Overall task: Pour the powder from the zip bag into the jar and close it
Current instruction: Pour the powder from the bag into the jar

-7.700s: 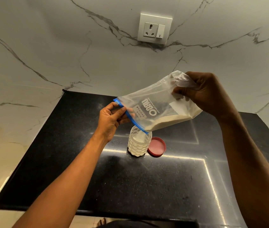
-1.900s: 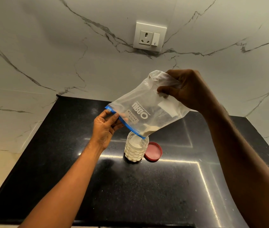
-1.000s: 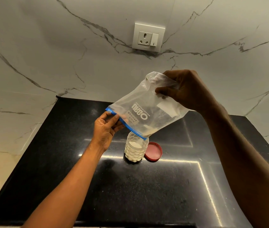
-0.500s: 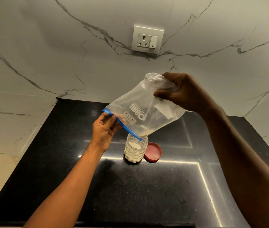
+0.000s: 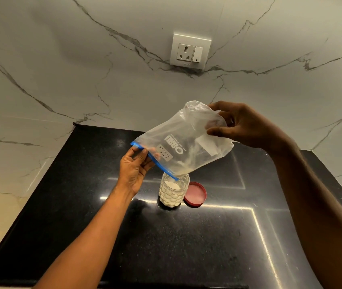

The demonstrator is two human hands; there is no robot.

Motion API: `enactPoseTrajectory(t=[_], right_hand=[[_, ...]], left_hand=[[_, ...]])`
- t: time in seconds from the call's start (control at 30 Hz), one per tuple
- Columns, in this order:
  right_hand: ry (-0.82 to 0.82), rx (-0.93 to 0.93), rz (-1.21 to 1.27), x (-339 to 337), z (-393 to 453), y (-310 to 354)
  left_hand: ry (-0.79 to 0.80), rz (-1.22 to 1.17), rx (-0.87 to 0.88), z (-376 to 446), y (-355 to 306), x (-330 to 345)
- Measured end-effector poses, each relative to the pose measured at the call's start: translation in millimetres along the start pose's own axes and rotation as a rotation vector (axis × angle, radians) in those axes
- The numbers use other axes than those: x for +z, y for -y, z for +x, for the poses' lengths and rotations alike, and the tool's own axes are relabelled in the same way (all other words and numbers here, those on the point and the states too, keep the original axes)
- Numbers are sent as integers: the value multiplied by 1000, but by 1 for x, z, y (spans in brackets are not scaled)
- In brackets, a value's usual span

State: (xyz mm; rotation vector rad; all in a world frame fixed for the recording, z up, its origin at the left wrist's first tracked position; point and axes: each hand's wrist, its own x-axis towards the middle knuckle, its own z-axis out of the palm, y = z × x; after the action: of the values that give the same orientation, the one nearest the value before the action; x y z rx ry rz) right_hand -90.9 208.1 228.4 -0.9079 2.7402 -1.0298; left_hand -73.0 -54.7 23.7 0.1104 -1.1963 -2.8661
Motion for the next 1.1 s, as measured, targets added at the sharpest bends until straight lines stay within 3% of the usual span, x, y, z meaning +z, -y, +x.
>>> enactPoseTrajectory(t=[0.23, 0.53, 1.1], right_hand=[[44, 43, 100, -2, -6, -8], [62, 47, 58, -5, -8, -13], [-46, -3, -50, -5, -9, -7]], left_hand=[[0, -20, 1, 3, 1, -2], [9, -33, -6, 4, 4, -3], [0, -27, -21, 3, 8, -4]])
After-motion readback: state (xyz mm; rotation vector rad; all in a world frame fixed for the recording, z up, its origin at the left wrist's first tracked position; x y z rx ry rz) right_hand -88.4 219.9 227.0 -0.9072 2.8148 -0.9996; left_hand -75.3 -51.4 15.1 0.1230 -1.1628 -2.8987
